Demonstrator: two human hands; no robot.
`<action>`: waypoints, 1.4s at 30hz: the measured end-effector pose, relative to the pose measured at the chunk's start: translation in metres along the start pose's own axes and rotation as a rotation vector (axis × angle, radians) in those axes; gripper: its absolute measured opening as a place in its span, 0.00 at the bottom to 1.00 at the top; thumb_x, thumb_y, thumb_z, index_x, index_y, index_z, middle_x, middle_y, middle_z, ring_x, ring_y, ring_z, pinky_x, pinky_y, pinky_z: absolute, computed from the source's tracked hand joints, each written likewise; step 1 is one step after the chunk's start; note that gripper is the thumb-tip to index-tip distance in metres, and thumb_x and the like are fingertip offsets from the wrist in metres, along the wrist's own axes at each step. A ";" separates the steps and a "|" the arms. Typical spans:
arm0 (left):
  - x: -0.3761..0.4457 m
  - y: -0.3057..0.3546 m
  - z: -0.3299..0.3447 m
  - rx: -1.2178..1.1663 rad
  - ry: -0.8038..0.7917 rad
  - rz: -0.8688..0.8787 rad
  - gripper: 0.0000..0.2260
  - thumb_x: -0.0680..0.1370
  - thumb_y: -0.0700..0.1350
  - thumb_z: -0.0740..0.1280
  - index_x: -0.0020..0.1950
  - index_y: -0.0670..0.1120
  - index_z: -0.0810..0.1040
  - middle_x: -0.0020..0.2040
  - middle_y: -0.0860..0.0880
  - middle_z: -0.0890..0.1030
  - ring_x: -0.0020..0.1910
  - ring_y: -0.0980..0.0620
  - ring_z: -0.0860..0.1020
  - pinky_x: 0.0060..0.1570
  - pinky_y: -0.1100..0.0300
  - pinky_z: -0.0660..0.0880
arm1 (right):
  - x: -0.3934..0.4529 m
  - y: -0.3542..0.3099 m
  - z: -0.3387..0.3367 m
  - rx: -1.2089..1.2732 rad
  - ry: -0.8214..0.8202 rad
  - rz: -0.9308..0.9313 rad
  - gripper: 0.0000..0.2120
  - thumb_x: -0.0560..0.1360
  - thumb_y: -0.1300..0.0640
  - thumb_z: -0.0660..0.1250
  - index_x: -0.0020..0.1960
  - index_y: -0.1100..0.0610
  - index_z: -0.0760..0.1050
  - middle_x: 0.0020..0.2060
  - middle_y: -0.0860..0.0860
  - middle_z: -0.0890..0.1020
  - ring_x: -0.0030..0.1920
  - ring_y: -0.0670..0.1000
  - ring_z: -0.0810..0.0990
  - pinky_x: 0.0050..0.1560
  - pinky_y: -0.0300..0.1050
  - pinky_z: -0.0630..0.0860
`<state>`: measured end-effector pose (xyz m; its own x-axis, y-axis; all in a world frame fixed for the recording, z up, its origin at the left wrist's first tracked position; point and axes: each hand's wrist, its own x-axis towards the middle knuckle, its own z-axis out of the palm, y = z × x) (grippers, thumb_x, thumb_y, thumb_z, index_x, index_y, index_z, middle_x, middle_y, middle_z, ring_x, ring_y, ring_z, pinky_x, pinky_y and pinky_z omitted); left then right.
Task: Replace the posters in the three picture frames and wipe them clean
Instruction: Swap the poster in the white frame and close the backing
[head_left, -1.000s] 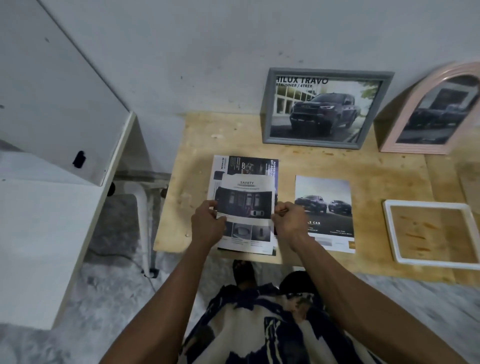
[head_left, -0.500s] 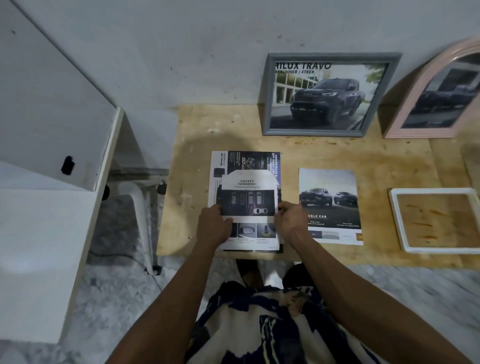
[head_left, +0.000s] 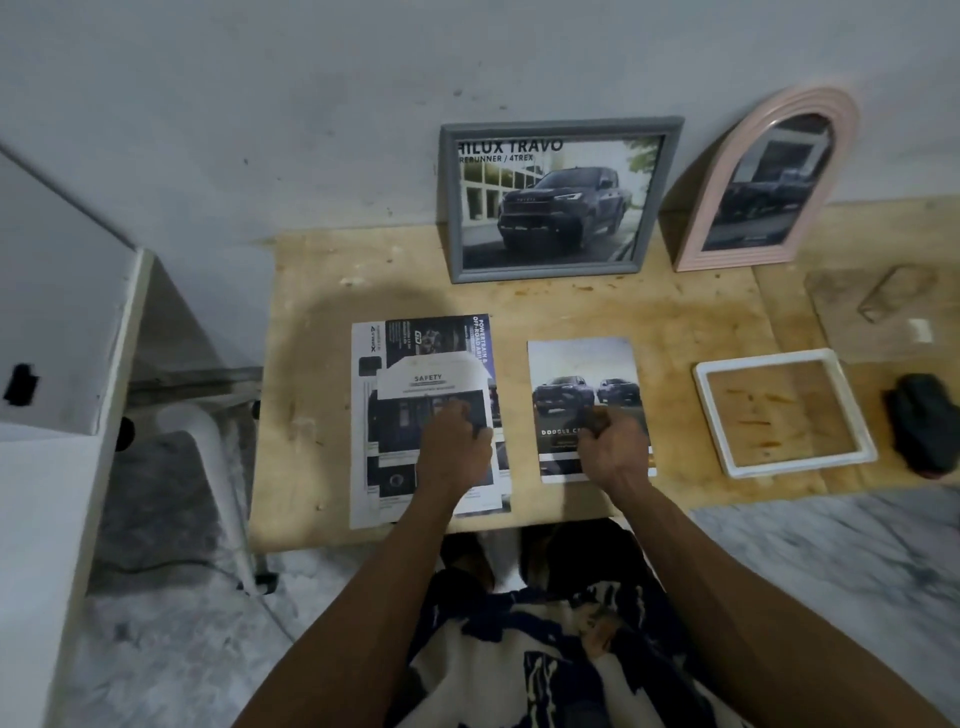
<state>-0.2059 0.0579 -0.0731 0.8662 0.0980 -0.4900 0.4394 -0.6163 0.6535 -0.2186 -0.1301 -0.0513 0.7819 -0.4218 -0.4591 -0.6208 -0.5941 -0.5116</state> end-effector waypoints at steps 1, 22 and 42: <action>0.000 0.009 0.009 -0.001 -0.033 0.010 0.03 0.76 0.40 0.69 0.47 0.45 0.76 0.38 0.48 0.79 0.42 0.47 0.80 0.37 0.63 0.70 | 0.005 0.007 -0.009 -0.006 0.014 0.015 0.11 0.74 0.67 0.66 0.55 0.61 0.81 0.45 0.53 0.81 0.48 0.52 0.79 0.49 0.39 0.71; 0.000 0.095 0.108 0.012 0.142 -0.300 0.18 0.74 0.41 0.73 0.62 0.39 0.76 0.55 0.42 0.82 0.50 0.45 0.79 0.47 0.57 0.75 | 0.083 0.055 -0.057 0.118 -0.159 0.073 0.20 0.73 0.62 0.67 0.65 0.58 0.73 0.57 0.57 0.80 0.56 0.57 0.79 0.54 0.43 0.76; -0.109 0.091 0.172 -0.849 0.304 -0.354 0.11 0.73 0.35 0.74 0.52 0.41 0.78 0.50 0.39 0.83 0.47 0.42 0.83 0.49 0.41 0.82 | 0.037 0.149 -0.123 0.304 -0.073 -0.039 0.21 0.72 0.50 0.72 0.63 0.54 0.73 0.52 0.53 0.80 0.52 0.56 0.79 0.56 0.55 0.78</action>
<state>-0.3015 -0.1438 -0.0592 0.6227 0.4408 -0.6465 0.6089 0.2459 0.7542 -0.2752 -0.3186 -0.0556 0.8063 -0.3457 -0.4800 -0.5874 -0.3726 -0.7184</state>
